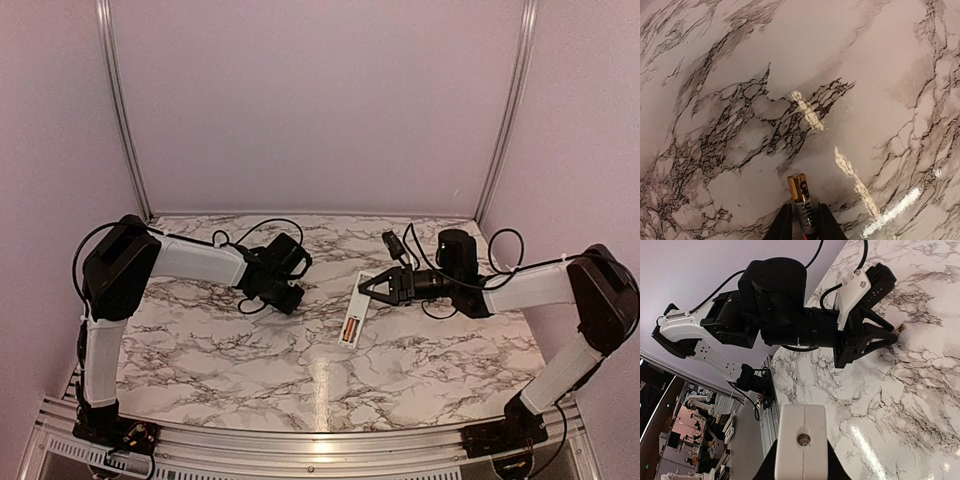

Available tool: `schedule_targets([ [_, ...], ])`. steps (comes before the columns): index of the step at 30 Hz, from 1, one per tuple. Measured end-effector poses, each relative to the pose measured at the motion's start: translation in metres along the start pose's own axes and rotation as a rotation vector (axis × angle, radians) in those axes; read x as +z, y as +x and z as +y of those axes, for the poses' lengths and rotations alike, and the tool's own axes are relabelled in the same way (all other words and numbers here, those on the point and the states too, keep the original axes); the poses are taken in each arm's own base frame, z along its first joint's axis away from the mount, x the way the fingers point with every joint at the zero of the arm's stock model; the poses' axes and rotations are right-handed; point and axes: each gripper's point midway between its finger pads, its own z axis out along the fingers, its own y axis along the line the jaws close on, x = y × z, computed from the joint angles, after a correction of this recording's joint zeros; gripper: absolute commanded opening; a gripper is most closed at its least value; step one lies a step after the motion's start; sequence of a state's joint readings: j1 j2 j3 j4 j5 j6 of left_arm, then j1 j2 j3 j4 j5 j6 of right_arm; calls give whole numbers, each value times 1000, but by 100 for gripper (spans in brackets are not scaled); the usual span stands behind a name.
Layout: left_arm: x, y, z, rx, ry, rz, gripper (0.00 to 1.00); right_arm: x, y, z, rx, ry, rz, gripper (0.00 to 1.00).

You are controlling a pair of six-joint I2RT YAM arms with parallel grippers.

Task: Load the batteries into the remote control
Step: Pick up the battery from the center of the board.

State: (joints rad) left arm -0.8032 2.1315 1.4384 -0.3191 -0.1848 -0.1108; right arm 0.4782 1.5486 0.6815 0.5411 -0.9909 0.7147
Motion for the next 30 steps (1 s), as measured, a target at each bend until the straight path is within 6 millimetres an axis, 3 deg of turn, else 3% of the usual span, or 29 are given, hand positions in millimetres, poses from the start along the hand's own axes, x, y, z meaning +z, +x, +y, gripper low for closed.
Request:
schedule_targets([
  [5,4,-1,7,-17,-5,0,0,1,1,-2,6,3,3,0],
  [11,2,-1,5,-39,19,-3,0,2,5,-9,54,-1,-3,0],
  [15,-16,18,3,-84,62,10,0,2,20,-22,140,0,-8,0],
  [19,-65,31,-3,-150,133,-34,0,4,32,-33,219,5,-15,0],
  [24,-138,17,-35,-200,272,-177,0,15,33,-31,243,-12,-30,0],
  [30,-184,15,-80,-236,419,-222,0,36,31,-26,259,-47,-35,0],
])
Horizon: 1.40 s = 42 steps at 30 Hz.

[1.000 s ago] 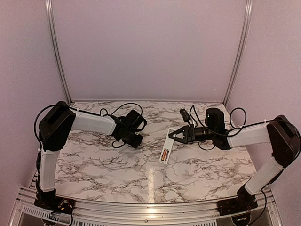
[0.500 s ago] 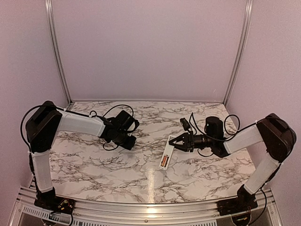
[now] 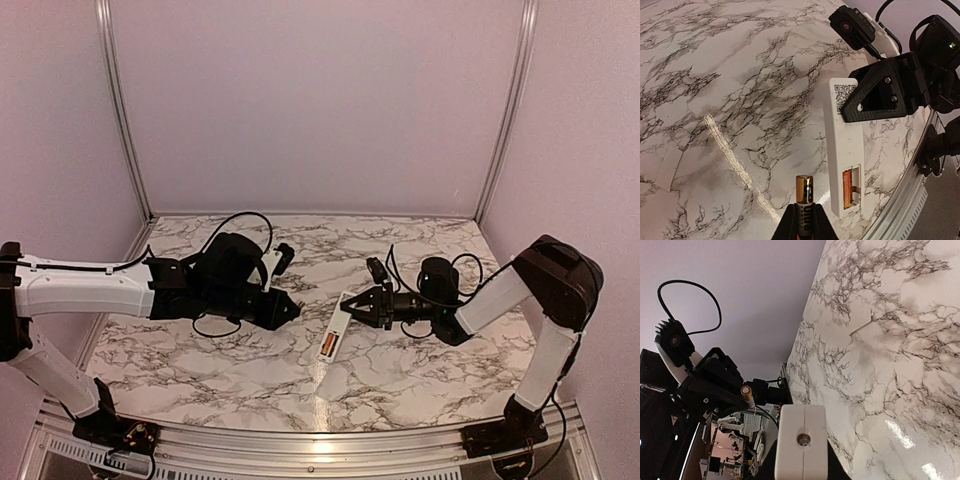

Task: Load the batteries into the remote control
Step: Place the battery in the battery compartment.

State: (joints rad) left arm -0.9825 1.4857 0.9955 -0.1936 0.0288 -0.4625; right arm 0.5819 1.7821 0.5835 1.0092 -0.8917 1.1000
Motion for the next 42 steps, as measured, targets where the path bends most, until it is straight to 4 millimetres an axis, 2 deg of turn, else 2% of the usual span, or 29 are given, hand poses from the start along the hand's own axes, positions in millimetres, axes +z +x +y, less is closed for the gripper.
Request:
schedule_targets([
  [2,-1,4,-12,-15,27,8,0,7,1,0,11,-9,0,0],
  [8,-1,19,-30,-24,48,51,0,13,1,-1,32,-11,-22,0],
  [15,0,21,-50,-23,65,76,0,15,-7,3,28,-17,-50,0],
  [29,22,46,-51,-13,-7,199,0,21,-7,0,54,-18,-67,0],
  [42,34,52,-43,-5,-66,235,0,22,-10,0,60,-20,-76,0],
])
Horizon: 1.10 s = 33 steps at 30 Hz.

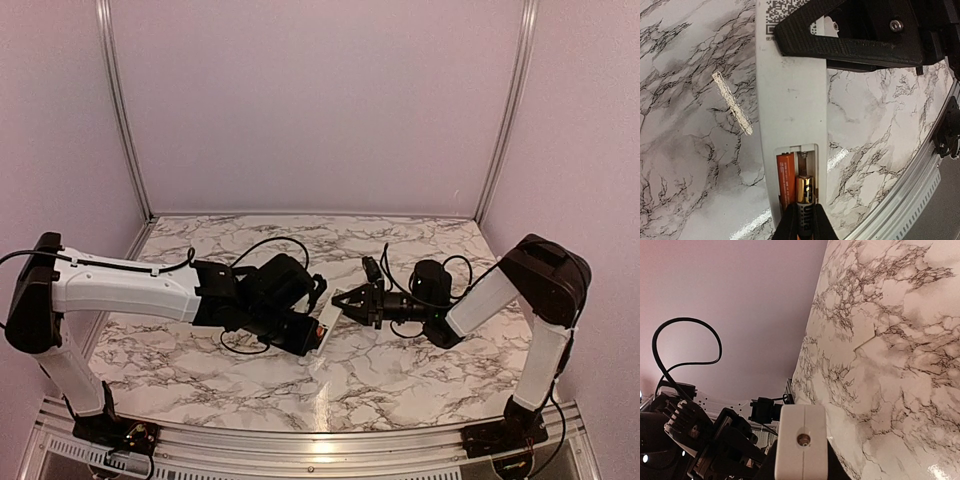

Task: Load the batteries into the remote control
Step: Place the battery in the battery compartment.

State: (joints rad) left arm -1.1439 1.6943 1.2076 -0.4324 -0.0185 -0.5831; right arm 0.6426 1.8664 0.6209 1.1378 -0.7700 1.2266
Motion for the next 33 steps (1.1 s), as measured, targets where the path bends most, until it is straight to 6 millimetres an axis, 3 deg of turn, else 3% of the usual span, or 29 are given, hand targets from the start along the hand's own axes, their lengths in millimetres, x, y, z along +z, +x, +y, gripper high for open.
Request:
schedule_targets([
  [8,6,-4,2,8,-39,8,0,1,-1,-4,6,8,-5,0],
  [14,11,-7,1,18,-52,16,11,2,0,-9,15,15,-3,0],
  [29,11,-5,3,56,-58,25,24,2,1,-11,36,11,-1,0],
  [33,4,-10,2,76,-61,4,32,2,0,-8,34,-1,0,0],
])
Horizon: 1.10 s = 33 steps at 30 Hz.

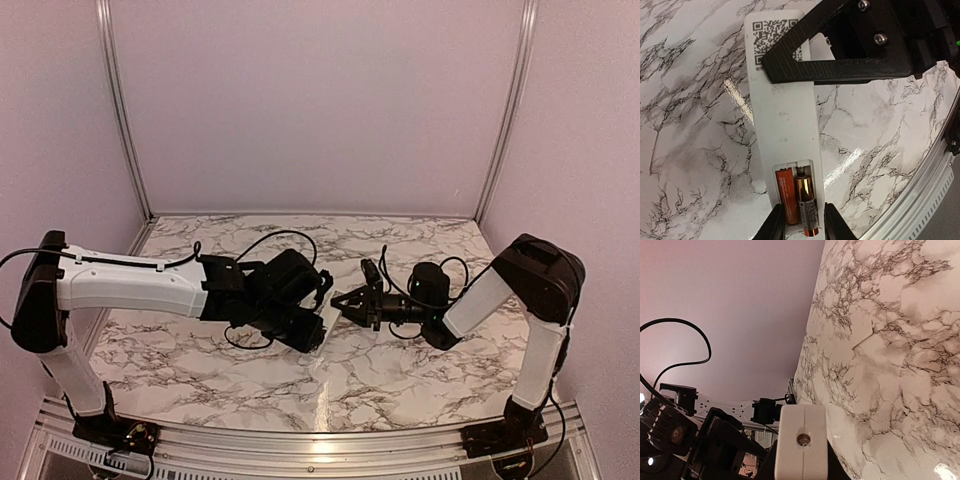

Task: Load the batteries into the remote control
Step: Place the battery in the battery compartment, then load the battery into the battery compartment.

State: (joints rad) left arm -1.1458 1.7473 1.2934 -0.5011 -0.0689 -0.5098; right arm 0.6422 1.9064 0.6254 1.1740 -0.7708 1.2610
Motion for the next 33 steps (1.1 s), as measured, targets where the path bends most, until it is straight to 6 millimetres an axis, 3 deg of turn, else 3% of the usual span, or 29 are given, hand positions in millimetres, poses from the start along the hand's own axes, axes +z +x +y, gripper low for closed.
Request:
schedule_targets([
  [3,-22,-12,0,23,7,-70,40,0,1,3,-5,-11,10,0],
  [8,-80,-31,1,92,68,-281,45,-1,5,7,-16,-25,36,0],
  [11,-106,-27,5,180,112,-395,51,-1,8,13,-27,-41,59,0],
  [16,-124,-9,0,393,173,-454,49,-1,14,24,-47,-69,110,0],
  [21,-128,4,-18,606,226,-488,46,-1,21,31,-64,-76,158,0],
  [26,-121,24,-39,805,246,-480,35,2,29,36,-68,-80,191,0],
  [33,-79,47,-56,1033,200,-380,29,5,33,39,-79,-71,212,0],
])
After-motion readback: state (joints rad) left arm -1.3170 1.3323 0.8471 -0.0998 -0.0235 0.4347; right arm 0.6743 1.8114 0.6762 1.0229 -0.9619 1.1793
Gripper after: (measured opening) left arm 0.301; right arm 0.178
